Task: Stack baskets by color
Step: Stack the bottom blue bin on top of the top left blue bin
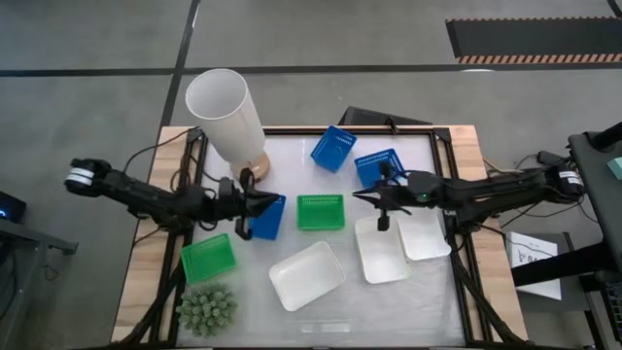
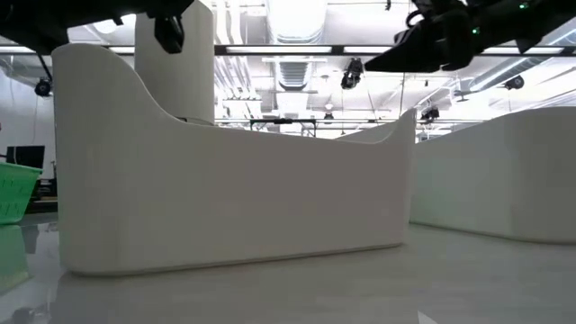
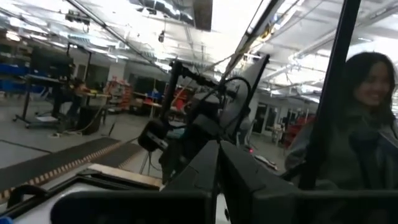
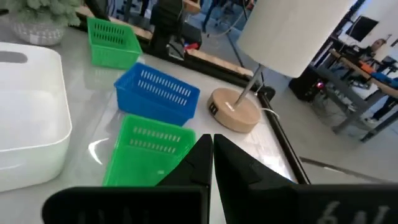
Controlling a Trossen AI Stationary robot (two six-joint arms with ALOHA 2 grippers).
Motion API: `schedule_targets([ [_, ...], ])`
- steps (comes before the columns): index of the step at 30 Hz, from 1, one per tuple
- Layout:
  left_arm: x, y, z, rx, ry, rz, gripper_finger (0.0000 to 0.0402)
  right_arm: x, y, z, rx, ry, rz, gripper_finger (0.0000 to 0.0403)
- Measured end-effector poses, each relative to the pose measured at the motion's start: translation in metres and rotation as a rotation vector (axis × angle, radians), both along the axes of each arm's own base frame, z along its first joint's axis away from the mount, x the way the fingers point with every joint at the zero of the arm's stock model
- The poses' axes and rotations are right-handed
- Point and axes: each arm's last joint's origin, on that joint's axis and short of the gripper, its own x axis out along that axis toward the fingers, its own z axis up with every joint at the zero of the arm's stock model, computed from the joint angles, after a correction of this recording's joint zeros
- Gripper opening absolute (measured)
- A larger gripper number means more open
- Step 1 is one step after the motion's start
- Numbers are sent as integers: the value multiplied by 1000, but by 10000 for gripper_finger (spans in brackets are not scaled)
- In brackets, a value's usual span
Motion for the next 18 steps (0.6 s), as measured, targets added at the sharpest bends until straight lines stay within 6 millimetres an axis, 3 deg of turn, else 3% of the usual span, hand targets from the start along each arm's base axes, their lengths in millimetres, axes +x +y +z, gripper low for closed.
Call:
schedule_targets([
  [4, 14, -4, 1, -37, 72, -24, 0, -8, 0, 1, 10, -24, -3, 9],
  [7, 28, -7, 0, -104, 220, -38, 0, -10, 0, 2, 18, -35, -4, 9],
  [12, 48, -14, -2, -230, 628, -23, 0, -11, 0, 2, 17, -37, -4, 9],
  [18, 56, -31, 5, -381, 1147, 104, 0, -11, 0, 2, 16, -35, -4, 9],
])
